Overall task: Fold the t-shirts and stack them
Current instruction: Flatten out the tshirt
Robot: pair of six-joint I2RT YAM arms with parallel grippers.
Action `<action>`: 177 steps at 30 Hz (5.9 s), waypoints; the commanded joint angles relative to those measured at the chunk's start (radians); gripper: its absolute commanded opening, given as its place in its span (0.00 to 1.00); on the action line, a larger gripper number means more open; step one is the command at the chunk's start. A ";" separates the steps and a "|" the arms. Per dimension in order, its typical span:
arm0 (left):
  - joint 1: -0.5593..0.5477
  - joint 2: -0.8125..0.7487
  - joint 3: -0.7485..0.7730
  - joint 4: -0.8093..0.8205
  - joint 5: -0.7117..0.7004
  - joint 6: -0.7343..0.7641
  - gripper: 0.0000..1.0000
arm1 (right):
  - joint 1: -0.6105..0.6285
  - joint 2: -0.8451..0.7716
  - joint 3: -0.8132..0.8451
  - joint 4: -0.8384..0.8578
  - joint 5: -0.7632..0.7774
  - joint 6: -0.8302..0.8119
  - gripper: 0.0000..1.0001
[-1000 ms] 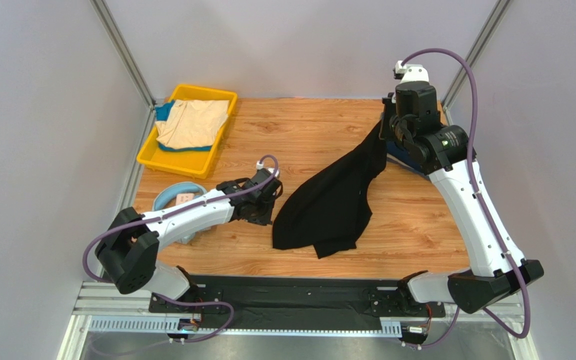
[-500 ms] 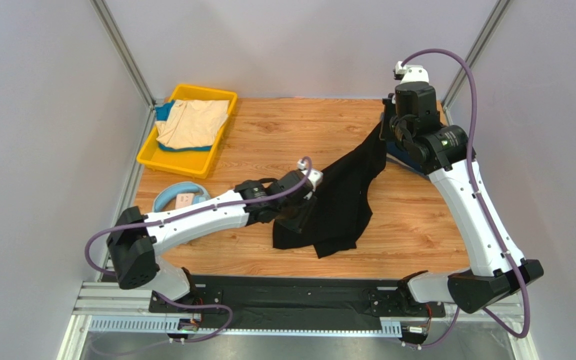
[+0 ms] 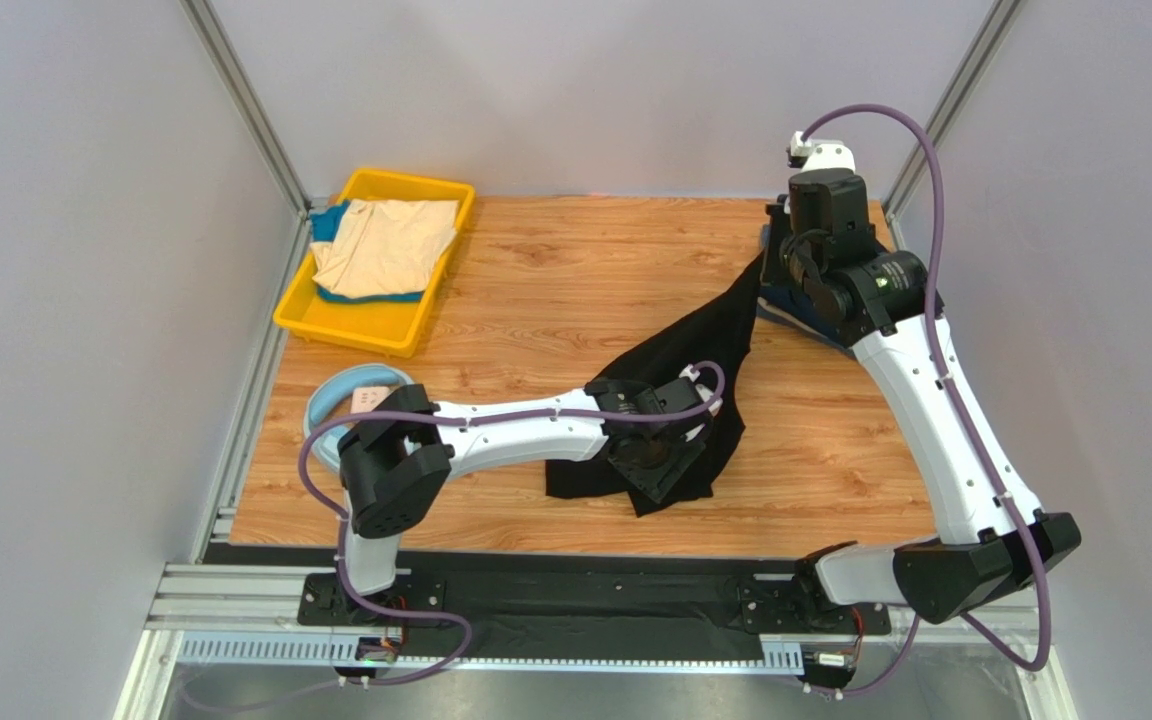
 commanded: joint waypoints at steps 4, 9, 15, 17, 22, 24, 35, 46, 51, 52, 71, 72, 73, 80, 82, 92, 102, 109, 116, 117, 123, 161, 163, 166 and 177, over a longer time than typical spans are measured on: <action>-0.015 -0.004 0.040 -0.003 0.030 0.025 0.58 | -0.020 -0.013 -0.003 0.060 -0.027 0.012 0.00; -0.032 0.000 0.041 0.003 0.056 0.037 0.58 | -0.025 -0.010 -0.009 0.063 -0.042 0.016 0.00; -0.070 0.005 0.044 -0.001 0.076 0.038 0.58 | -0.031 -0.005 -0.010 0.066 -0.047 0.018 0.00; -0.074 0.013 0.044 -0.003 0.074 0.041 0.58 | -0.034 -0.006 -0.010 0.066 -0.054 0.018 0.00; -0.074 0.042 0.044 -0.001 0.065 0.048 0.57 | -0.037 -0.005 -0.009 0.066 -0.062 0.016 0.00; -0.074 0.057 0.044 0.003 0.065 0.054 0.57 | -0.040 -0.010 -0.007 0.066 -0.062 0.018 0.00; -0.074 0.134 0.070 0.002 -0.047 0.086 0.56 | -0.049 -0.019 -0.023 0.077 -0.094 0.024 0.00; -0.074 0.106 0.043 0.019 -0.110 0.083 0.36 | -0.054 -0.019 -0.036 0.080 -0.091 0.024 0.00; -0.070 0.095 0.012 0.037 -0.110 0.081 0.00 | -0.054 -0.017 -0.038 0.080 -0.090 0.025 0.00; -0.067 0.094 0.011 0.037 -0.107 0.080 0.00 | -0.054 -0.017 -0.039 0.080 -0.090 0.024 0.00; 0.236 -0.587 -0.207 0.036 -0.147 0.069 0.00 | -0.060 -0.042 -0.056 0.069 -0.004 0.028 0.00; 0.250 -0.605 -0.198 -0.005 -0.172 0.083 0.00 | -0.060 -0.043 -0.052 0.069 -0.001 0.030 0.00; 0.279 -0.641 -0.192 -0.024 -0.188 0.087 0.00 | -0.062 -0.045 -0.050 0.067 -0.002 0.028 0.00; 0.354 -0.787 -0.184 -0.082 -0.246 0.115 0.00 | -0.065 -0.066 -0.035 0.061 0.021 0.031 0.00; 0.371 -0.817 -0.186 -0.102 -0.255 0.117 0.00 | -0.069 -0.074 -0.032 0.060 0.030 0.030 0.00; 0.400 -0.923 -0.192 -0.211 -0.409 0.112 0.00 | -0.083 -0.103 -0.021 0.047 0.070 0.021 0.00; 0.410 -1.038 -0.161 -0.306 -0.457 0.094 0.00 | -0.098 -0.103 -0.032 0.023 0.119 0.036 0.00; 0.410 -1.001 -0.187 -0.389 -0.293 -0.007 0.00 | -0.103 -0.108 -0.041 0.014 0.127 0.042 0.00; 0.410 -0.931 -0.256 -0.340 0.041 -0.029 0.00 | -0.106 -0.103 -0.044 0.014 0.133 0.039 0.00; 0.410 -0.904 -0.270 -0.342 0.056 -0.050 0.00 | -0.106 -0.102 -0.046 0.015 0.134 0.039 0.00; 0.385 -0.834 -0.391 -0.303 0.174 -0.095 0.00 | -0.109 -0.094 -0.059 0.021 0.120 0.041 0.00; 0.287 -0.070 0.064 0.097 0.222 0.199 0.56 | -0.111 -0.094 -0.127 0.054 0.007 0.064 0.00; 0.285 -0.060 0.086 0.108 0.229 0.201 0.56 | -0.111 -0.095 -0.128 0.052 0.004 0.064 0.00; 0.284 -0.026 0.121 0.105 0.238 0.218 0.58 | -0.112 -0.089 -0.128 0.052 0.002 0.067 0.00; 0.284 0.101 0.224 0.097 0.264 0.249 0.59 | -0.112 -0.083 -0.133 0.052 0.007 0.064 0.00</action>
